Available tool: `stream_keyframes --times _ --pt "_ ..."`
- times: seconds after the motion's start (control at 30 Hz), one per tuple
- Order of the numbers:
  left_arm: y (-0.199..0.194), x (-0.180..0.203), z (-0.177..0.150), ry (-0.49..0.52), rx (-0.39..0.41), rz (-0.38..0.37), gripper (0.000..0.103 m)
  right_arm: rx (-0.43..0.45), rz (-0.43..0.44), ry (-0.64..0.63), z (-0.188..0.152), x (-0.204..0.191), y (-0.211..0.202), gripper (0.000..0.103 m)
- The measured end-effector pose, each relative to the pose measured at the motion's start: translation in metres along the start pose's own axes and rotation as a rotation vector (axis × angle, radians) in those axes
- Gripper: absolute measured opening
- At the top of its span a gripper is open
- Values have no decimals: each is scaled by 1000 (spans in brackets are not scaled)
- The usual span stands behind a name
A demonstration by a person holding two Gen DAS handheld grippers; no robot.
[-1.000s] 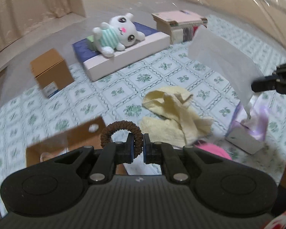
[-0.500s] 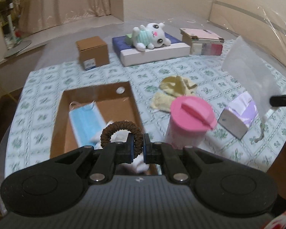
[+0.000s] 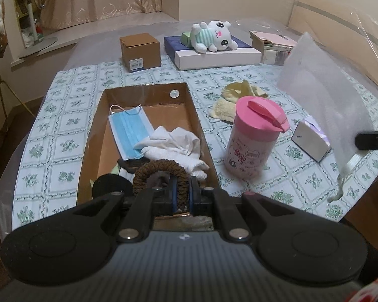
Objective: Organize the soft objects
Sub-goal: 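Carry the hair tie and plastic bag over the cardboard box with both grippers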
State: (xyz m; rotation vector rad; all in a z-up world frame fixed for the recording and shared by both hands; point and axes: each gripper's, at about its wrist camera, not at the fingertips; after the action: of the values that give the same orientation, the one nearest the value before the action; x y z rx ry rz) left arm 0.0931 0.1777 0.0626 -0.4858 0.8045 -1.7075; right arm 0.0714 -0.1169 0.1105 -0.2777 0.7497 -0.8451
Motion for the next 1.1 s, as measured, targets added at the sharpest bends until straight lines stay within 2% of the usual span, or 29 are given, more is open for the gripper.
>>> stream_keyframes --times 0.3,0.67,0.87,1.1 --pt "-7 -11 -8 -17 11 15 7 -41 38 -16 1 -33 38 2" --pt "10 -43 5 -8 1 15 7 -45 41 -45 43 -60 115 2" --pt "35 -65 19 7 -18 14 7 -67 2 -28 67 -59 170 2" --pt "67 -85 34 29 -40 10 7 -83 -83 -8 80 -45 220 2"
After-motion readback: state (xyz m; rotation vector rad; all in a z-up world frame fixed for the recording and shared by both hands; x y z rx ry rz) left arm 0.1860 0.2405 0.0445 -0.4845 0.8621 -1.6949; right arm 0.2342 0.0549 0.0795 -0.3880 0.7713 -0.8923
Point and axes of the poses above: each gripper's, at about its wrist camera, not at the fingertips, and y roughly the way its jaws point, x to its right, z to its top, and after that the axes turned 8 degrees about y, right-handed
